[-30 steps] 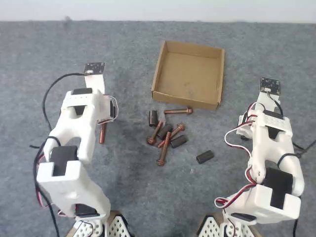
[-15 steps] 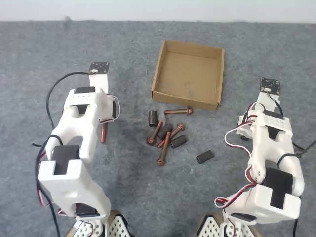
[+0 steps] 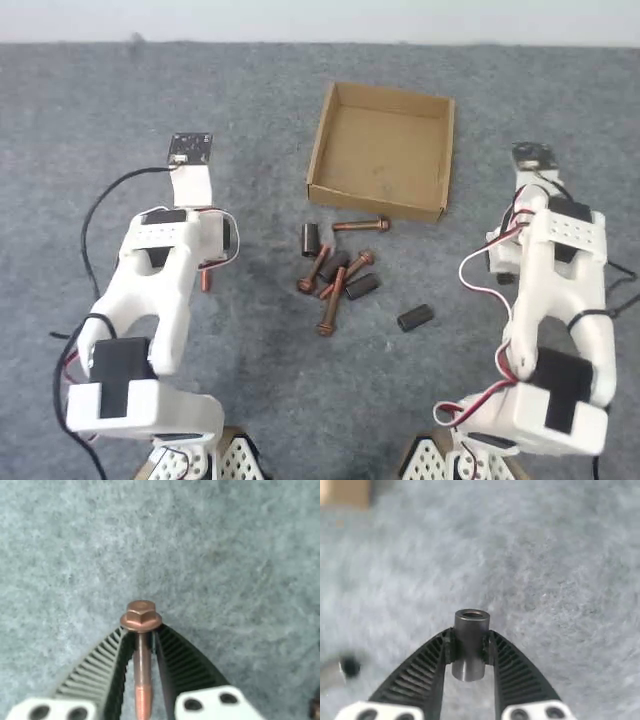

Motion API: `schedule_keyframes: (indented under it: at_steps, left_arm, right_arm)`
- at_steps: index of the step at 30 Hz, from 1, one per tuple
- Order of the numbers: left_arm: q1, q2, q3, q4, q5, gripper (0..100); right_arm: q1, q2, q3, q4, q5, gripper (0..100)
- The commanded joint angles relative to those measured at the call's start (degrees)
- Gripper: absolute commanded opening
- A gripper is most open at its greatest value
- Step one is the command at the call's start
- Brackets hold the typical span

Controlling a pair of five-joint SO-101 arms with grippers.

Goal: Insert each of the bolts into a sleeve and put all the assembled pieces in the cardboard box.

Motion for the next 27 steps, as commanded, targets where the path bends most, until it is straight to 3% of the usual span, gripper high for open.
schedule_keyframes:
  at_steps: [1,4,9,15,23,27]
  left_arm:
    - [-0.09,-3.87,-0.4,-1.32,-1.14,1]
    - [-0.09,-3.87,-0.4,-1.32,-1.14,1]
    - [-0.09,-3.87,-0.31,-1.23,-1.14,1]
    - [-0.18,-3.87,-0.22,-1.23,-1.14,1]
    - [-0.18,-3.87,-0.22,-1.23,-1.23,1]
    - [-0.18,-3.87,-0.22,-1.23,-1.23,1]
  right_arm:
    - [-1.98,-5.93,-2.81,5.23,18.02,0.6]
    - [-3.91,-7.87,-0.62,9.63,29.71,0.6]
    - [-10.07,-12.97,1.76,20.88,38.51,0.7]
    - [-20.35,-22.37,7.91,25.54,36.13,8.5]
    - [-28.79,-28.35,21.54,16.4,32.53,11.3]
    - [-29.32,-28.35,24.62,10.15,32.18,11.3]
